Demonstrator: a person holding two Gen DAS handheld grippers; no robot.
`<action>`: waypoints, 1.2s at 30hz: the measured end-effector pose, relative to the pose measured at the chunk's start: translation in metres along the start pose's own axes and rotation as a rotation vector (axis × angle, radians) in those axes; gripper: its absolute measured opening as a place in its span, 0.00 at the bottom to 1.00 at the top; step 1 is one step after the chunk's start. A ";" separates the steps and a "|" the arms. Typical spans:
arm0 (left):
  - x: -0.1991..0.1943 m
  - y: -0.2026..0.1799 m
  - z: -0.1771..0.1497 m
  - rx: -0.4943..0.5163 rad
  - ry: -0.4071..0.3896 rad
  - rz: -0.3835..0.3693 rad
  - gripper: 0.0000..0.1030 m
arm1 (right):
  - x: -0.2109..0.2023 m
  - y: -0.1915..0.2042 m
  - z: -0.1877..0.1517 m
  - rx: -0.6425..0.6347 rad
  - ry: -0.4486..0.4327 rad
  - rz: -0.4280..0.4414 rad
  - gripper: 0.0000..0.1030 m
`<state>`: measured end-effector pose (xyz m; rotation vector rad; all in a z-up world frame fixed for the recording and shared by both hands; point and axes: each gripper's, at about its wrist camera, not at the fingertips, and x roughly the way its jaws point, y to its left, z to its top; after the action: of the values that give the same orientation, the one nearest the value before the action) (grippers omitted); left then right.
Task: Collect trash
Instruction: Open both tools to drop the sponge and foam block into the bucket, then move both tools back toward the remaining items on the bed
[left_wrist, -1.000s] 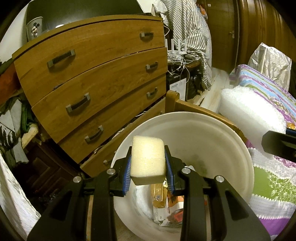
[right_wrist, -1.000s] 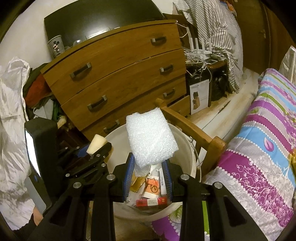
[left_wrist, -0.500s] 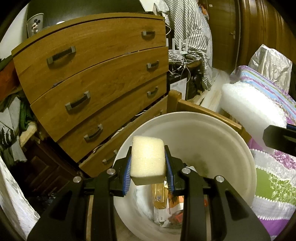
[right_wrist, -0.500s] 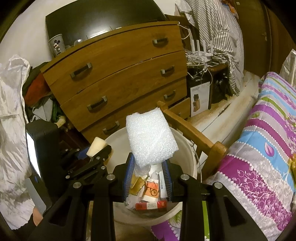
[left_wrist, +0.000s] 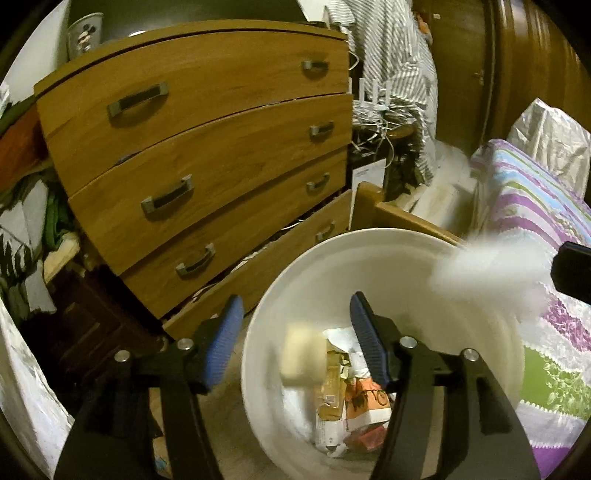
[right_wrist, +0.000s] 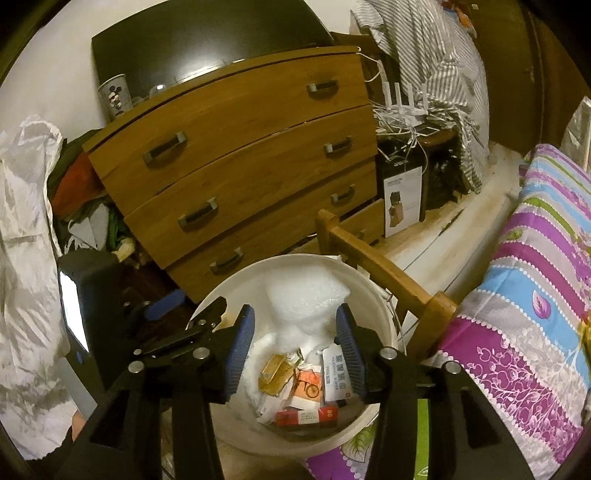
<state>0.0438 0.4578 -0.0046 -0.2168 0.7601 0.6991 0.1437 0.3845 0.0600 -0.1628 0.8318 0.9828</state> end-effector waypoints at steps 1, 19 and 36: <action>0.001 0.002 -0.001 -0.004 0.008 -0.008 0.57 | 0.001 -0.001 -0.001 0.002 0.003 0.000 0.46; -0.001 0.011 -0.002 -0.024 0.007 -0.162 0.57 | -0.009 -0.006 -0.018 0.010 -0.014 -0.020 0.46; -0.044 -0.009 -0.011 -0.065 -0.111 -0.245 0.62 | -0.077 -0.038 -0.074 0.023 -0.238 -0.184 0.55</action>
<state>0.0208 0.4242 0.0178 -0.3218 0.5932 0.4990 0.1119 0.2764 0.0530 -0.0977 0.5983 0.8008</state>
